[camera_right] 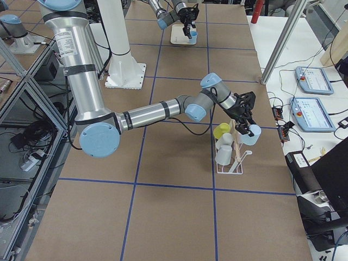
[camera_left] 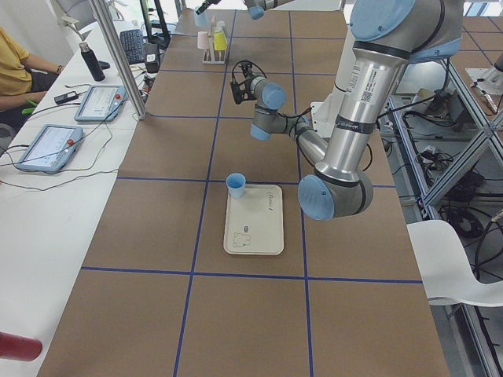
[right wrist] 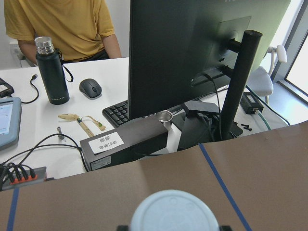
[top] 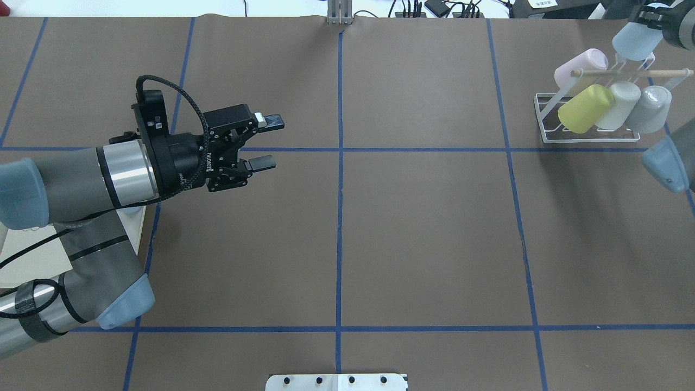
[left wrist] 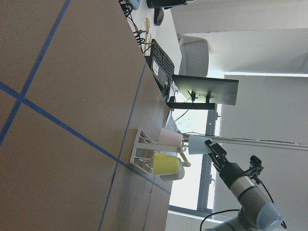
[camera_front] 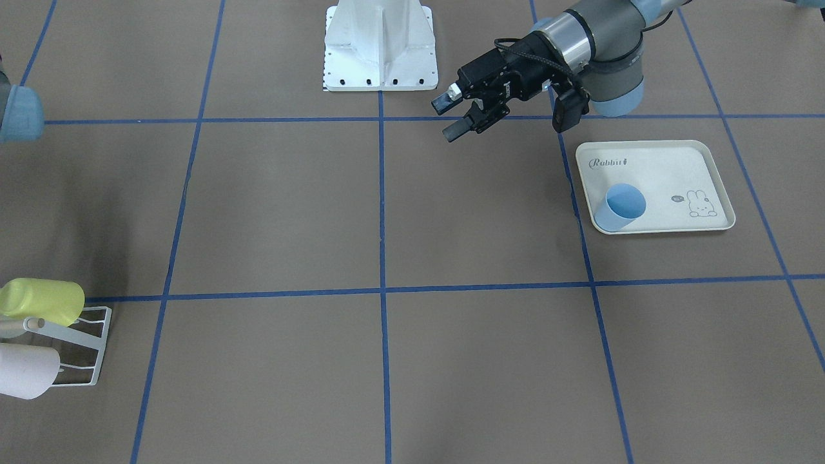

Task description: Transfer IKEA cup to right arm and place on rack

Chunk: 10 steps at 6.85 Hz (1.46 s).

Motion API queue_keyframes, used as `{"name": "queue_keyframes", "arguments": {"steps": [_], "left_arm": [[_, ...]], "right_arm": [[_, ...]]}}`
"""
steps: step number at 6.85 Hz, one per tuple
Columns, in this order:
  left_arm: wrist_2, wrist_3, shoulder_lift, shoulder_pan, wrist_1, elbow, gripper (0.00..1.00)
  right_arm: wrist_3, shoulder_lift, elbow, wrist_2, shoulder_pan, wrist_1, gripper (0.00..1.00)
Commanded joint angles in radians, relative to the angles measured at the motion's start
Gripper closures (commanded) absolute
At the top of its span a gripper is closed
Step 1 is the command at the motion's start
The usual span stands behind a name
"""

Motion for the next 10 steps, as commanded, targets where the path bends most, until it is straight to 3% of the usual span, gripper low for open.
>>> {"name": "queue_keyframes", "arguments": {"steps": [1,10], "left_arm": [[0.0,0.0,0.001,0.0,0.0,0.001,0.0],[0.002,0.0,0.002,0.008,0.0,0.001,0.0]], "right_arm": [[0.007,-0.002,-0.007,0.0,-0.002,0.0,1.0],[0.01,0.003,-0.035,0.002,-0.023,0.002,1.0]]}}
